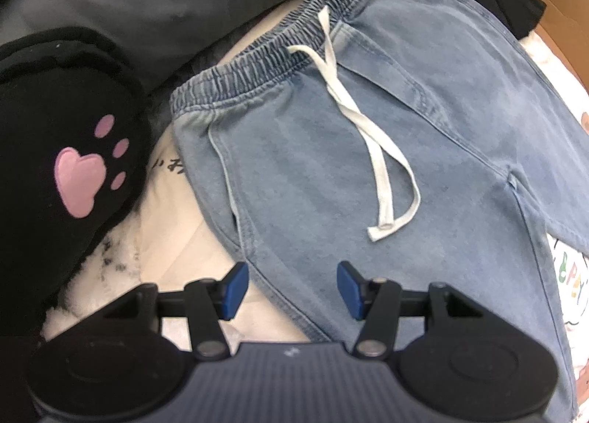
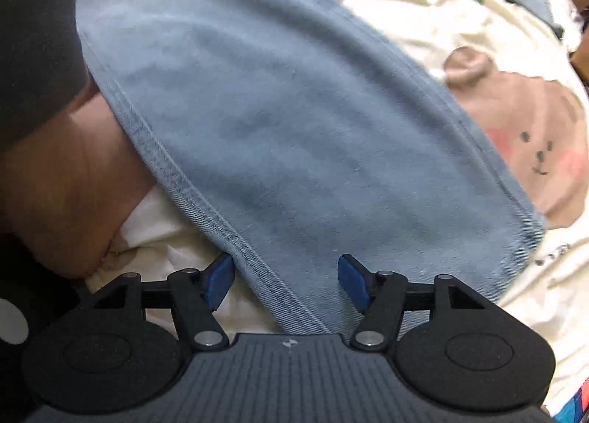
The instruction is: Fold clothes
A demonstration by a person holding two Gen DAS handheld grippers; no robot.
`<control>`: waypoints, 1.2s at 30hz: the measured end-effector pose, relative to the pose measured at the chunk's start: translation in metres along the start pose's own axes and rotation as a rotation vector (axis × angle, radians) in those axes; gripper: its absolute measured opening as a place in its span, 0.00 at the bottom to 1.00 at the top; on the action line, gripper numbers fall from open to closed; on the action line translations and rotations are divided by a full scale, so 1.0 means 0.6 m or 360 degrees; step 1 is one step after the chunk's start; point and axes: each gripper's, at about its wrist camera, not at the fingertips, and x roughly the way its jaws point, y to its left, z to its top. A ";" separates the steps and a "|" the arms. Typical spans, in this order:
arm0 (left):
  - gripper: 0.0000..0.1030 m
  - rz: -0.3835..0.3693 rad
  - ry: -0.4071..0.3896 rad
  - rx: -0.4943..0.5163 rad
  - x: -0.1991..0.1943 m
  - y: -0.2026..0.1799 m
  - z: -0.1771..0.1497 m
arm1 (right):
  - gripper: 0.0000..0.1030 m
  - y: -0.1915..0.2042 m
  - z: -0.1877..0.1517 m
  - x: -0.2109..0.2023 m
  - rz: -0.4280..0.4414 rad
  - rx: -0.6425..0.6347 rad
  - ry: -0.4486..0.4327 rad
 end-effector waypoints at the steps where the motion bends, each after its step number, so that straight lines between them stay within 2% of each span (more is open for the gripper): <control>1: 0.55 0.0001 0.0002 -0.0004 0.001 0.000 0.000 | 0.65 -0.010 0.000 -0.006 -0.0004 0.0038 -0.0011; 4: 0.55 -0.0005 0.0008 -0.0017 0.003 -0.002 -0.002 | 0.62 -0.038 -0.005 -0.004 -0.0005 0.0129 0.0015; 7: 0.55 -0.0017 0.0017 0.0009 0.002 -0.008 -0.006 | 0.61 -0.038 -0.006 0.007 -0.0005 0.0141 0.0034; 10: 0.55 -0.0009 0.0024 0.0055 0.001 -0.011 -0.010 | 0.59 -0.033 -0.001 0.019 0.0009 0.0108 0.0046; 15: 0.55 0.0013 0.0034 0.0044 -0.004 0.000 -0.009 | 0.56 -0.016 -0.005 0.028 0.0054 -0.0007 0.0062; 20: 0.55 0.0030 0.0040 0.0006 0.002 0.004 -0.010 | 0.55 -0.009 -0.018 0.041 0.0019 -0.0077 0.0069; 22: 0.55 0.0015 0.0040 -0.0010 0.004 0.003 -0.011 | 0.49 -0.005 -0.018 0.043 -0.0013 -0.0110 0.0064; 23: 0.55 0.0005 0.0039 -0.0019 0.005 0.003 -0.011 | 0.41 -0.004 -0.016 0.042 -0.0027 -0.0117 0.0063; 24: 0.55 -0.0003 0.0034 -0.0027 0.005 0.003 -0.011 | 0.26 -0.006 -0.014 0.040 -0.0035 -0.0115 0.0063; 26: 0.55 -0.0015 0.0017 -0.0035 0.006 0.004 -0.012 | 0.09 -0.018 -0.009 0.033 0.0003 -0.0074 0.0066; 31: 0.55 -0.0040 0.0002 -0.0081 0.015 0.009 -0.020 | 0.04 -0.045 0.000 0.000 0.0083 -0.0050 0.0066; 36: 0.55 -0.0095 -0.0013 -0.0195 0.025 0.027 -0.038 | 0.02 -0.052 0.005 -0.023 0.0112 -0.0070 0.0063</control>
